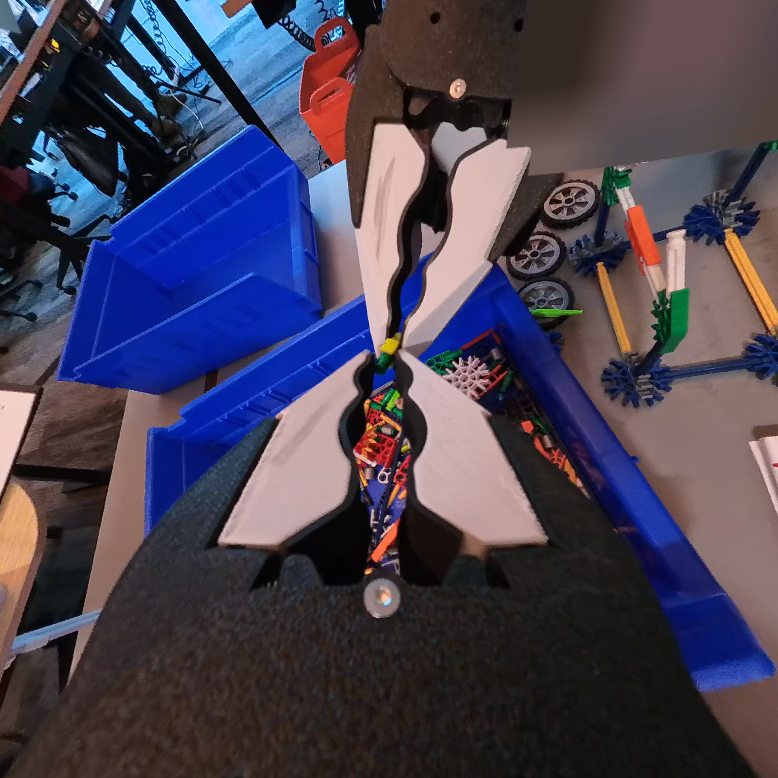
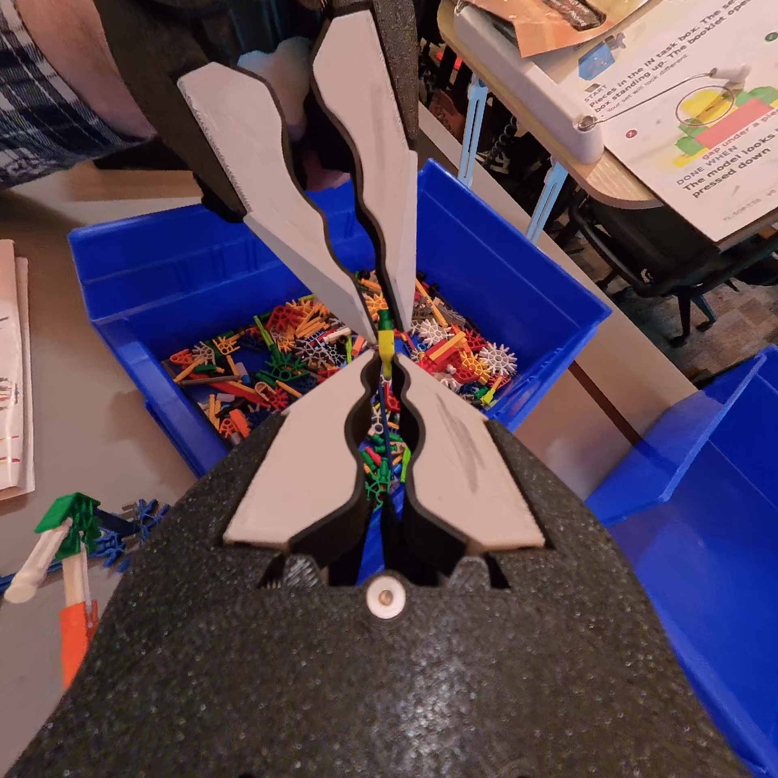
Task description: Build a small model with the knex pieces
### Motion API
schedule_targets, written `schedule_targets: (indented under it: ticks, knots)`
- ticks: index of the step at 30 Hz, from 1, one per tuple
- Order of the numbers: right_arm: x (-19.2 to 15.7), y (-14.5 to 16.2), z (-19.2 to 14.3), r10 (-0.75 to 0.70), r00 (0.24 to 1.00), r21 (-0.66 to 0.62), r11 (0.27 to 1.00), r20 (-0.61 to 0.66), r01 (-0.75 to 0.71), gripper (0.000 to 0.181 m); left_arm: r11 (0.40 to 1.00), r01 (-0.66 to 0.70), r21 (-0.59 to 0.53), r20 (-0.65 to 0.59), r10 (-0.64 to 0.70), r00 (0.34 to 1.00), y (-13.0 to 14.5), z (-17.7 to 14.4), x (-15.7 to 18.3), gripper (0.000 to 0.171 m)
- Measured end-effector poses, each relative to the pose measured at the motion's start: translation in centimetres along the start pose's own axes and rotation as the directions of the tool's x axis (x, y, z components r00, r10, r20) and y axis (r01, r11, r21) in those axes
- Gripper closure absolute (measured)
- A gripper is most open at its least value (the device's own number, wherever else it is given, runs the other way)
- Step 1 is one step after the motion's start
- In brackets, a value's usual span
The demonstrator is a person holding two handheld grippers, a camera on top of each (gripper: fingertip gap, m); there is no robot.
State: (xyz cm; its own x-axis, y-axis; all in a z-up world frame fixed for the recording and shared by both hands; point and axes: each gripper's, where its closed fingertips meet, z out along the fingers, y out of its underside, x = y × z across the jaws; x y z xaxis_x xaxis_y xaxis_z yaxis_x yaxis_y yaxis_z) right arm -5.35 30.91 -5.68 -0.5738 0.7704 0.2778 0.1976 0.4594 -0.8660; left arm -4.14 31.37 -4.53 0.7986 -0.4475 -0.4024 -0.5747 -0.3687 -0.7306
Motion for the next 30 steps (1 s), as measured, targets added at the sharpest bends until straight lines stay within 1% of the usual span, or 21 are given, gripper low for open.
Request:
schedule_targets:
  ticks: [3, 6, 9, 13, 19, 22, 30]
  knots:
    - [0.2, -0.2, -0.1, 0.013, 1.0, 0.011, 1.0, -0.004, -0.013, 0.179, 1.0, 0.0, 0.024, 0.006, 0.0, 1.0, -0.3, -0.2, -0.2, 0.165]
    - [0.5, 0.1, -0.1, 0.025, 1.0, 0.004, 1.0, -0.014, -0.025, 0.179, 1.0, -0.018, 0.01, 0.039, 0.018, 0.999, -0.3, 0.1, -0.4, 0.165]
    - [0.7, 0.2, -0.1, 0.045, 0.999, 0.001, 0.999, -0.025, -0.045, 0.179, 1.0, -0.004, 0.013, 0.06, 0.003, 0.998, -0.3, 0.5, -0.6, 0.165]
    - [1.2, 0.3, 0.0, 0.088, 0.995, -0.002, 0.996, -0.054, -0.088, 0.18, 0.999, -0.011, -0.034, 0.112, 0.015, 0.994, -0.2, 0.6, -1.0, 0.165]
    - [1.8, 0.4, 0.1, 0.145, 0.987, 0.002, 0.989, -0.076, -0.145, 0.18, 0.997, -0.002, -0.074, 0.191, 0.016, 0.981, -0.2, 1.0, -1.7, 0.165]
    - [2.0, 0.5, 0.2, 0.159, 0.983, -0.001, 0.987, -0.095, -0.16, 0.18, 0.997, 0.012, -0.083, 0.217, 0.007, 0.976, -0.1, 1.1, -2.0, 0.165]
    - [2.5, 0.5, 0.3, 0.208, 0.972, 0.003, 0.978, -0.112, -0.209, 0.181, 0.993, -0.001, -0.118, 0.292, 0.036, 0.956, -0.2, 1.3, -2.5, 0.165]
